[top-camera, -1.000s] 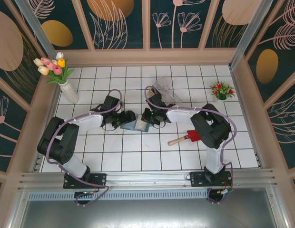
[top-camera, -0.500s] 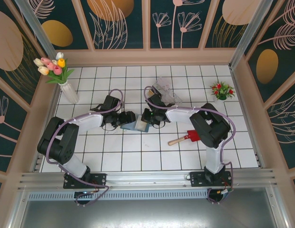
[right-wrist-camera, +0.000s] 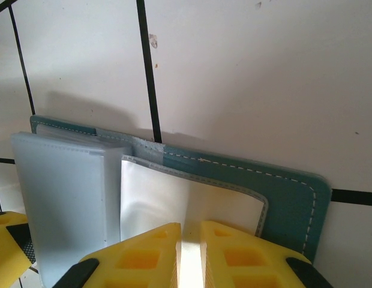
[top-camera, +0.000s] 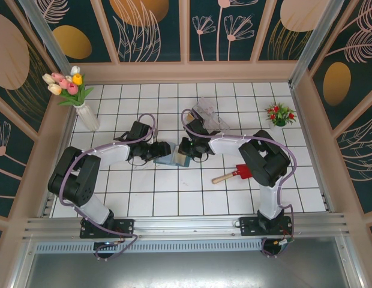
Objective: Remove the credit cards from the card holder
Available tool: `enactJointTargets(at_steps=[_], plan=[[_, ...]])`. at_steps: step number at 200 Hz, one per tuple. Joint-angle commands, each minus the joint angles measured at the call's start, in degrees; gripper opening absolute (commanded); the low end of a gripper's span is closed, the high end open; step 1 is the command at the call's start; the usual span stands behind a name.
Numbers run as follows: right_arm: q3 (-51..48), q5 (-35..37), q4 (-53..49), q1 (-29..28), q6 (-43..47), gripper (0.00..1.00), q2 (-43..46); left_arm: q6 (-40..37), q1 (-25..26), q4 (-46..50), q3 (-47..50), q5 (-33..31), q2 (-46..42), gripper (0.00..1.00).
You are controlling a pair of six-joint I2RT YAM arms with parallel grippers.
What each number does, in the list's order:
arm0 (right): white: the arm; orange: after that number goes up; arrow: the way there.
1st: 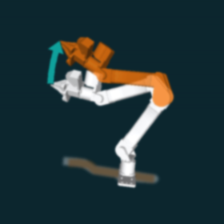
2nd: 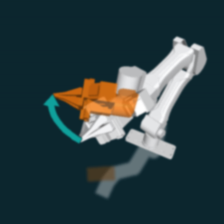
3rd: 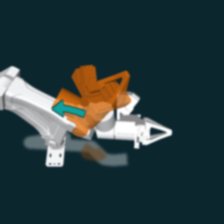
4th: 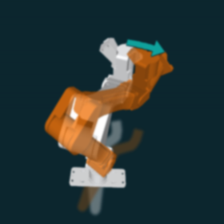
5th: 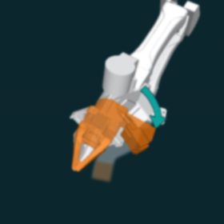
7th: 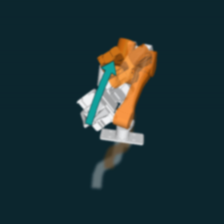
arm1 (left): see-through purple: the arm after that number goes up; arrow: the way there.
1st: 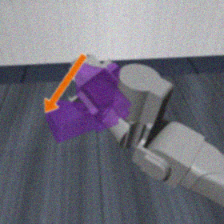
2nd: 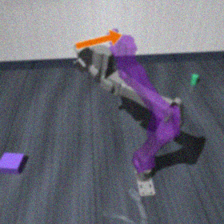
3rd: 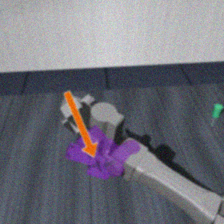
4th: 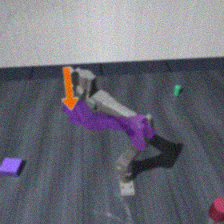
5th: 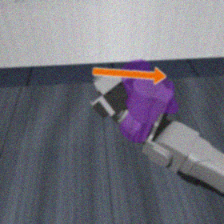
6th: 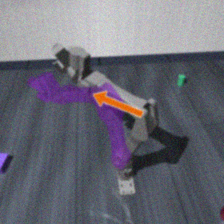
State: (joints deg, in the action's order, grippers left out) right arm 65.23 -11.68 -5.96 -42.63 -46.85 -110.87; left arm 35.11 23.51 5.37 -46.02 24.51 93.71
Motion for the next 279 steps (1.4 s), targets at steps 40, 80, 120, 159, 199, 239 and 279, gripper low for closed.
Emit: enactJointTargets(at_steps=[40, 80, 120, 159, 199, 239, 279], plan=[[1.3, -1.0, -0.6, -0.8, 0.6, 0.18, -1.6, -0.1, 0.2, -0.7, 0.4, 4.6, -3.6, 0.62], [-0.4, 0.2, 1.5, -1.2, 0.1, 0.18, 1.5, 2.5, 0.8, -5.2, 1.3, 10.3, -4.9, 0.61], [-2.8, 3.6, 3.3, -1.3, 0.1, 0.19, 7.2, 2.2, 3.0, -5.6, 0.1, 12.2, -3.2, 0.61], [-10.3, 4.1, 9.5, -0.4, -2.8, 0.22, 14.2, 2.4, 3.8, -5.8, -1.1, 11.7, -1.9, 0.62], [-13.8, 3.8, 11.6, 1.4, -3.8, 0.23, 17.3, 2.6, 4.4, -6.7, -1.1, 11.2, -0.3, 0.62], [-15.2, 1.8, 16.7, 1.4, -5.3, 0.26, 18.1, 2.5, 4.7, -6.5, -0.9, 10.6, 0.2, 0.6], [-14.9, -0.5, 18.5, 1.9, -6.2, 0.29, 17.3, 1.6, 5.0, -3.5, -1.6, 7.0, 0.5, 0.57]])
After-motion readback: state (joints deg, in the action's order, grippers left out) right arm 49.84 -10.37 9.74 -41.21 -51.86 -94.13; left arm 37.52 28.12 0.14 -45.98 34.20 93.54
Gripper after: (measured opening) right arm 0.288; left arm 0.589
